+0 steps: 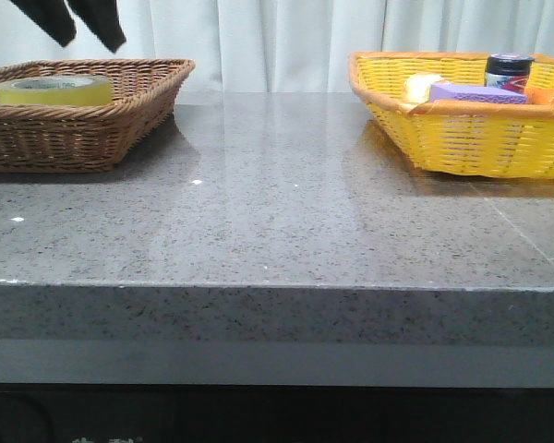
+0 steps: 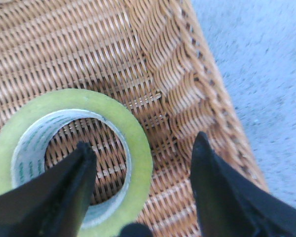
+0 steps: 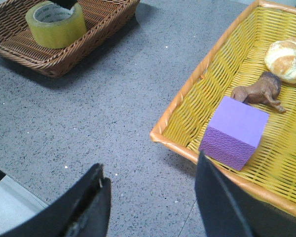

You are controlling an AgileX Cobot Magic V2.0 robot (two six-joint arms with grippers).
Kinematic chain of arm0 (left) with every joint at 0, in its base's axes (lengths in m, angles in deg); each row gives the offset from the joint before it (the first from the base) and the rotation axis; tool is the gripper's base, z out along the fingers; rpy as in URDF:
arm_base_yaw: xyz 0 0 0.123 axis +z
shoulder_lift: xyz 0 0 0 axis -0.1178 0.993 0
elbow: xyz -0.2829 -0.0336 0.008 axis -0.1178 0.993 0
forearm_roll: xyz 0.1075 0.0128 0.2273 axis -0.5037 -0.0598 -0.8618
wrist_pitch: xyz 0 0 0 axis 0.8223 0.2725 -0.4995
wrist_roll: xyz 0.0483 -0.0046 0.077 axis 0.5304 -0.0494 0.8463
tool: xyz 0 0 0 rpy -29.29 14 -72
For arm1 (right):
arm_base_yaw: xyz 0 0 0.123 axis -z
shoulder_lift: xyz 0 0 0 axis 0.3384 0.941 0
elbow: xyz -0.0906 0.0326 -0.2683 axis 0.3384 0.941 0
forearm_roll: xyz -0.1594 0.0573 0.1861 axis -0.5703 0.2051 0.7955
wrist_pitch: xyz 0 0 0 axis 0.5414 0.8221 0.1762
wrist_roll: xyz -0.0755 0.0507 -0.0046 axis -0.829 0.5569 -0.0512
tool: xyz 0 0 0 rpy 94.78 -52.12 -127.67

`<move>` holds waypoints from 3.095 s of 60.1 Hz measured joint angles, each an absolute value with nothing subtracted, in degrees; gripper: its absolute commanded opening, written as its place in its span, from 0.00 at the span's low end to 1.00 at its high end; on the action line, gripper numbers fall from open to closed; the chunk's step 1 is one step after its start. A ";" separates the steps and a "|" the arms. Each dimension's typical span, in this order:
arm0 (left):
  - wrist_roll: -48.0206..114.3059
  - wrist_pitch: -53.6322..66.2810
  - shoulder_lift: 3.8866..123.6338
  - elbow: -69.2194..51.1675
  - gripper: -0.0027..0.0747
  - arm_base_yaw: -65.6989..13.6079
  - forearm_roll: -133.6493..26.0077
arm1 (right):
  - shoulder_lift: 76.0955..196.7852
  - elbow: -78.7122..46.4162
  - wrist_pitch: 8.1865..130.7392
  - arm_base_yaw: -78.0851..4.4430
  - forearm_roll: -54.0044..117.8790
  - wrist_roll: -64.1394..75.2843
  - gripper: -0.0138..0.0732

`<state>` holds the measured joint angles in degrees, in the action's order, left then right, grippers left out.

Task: Transfer tape with both arms

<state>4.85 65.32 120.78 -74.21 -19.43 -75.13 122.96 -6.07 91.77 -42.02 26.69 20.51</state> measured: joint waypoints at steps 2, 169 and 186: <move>4.49 65.32 120.01 -74.21 0.58 -19.43 -74.49 | 122.96 -6.07 91.77 -42.02 26.69 20.51 0.64; 3.30 17.38 28.76 17.72 0.01 -17.91 -71.75 | 122.96 -6.07 94.29 -42.02 26.69 20.51 0.08; 3.30 0.78 12.11 42.22 0.01 -12.36 -71.75 | 122.96 -6.07 94.29 -42.02 26.69 20.51 0.08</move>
<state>3.30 0.78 12.11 42.22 -12.36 -71.75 122.96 -6.07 94.29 -42.02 26.69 20.51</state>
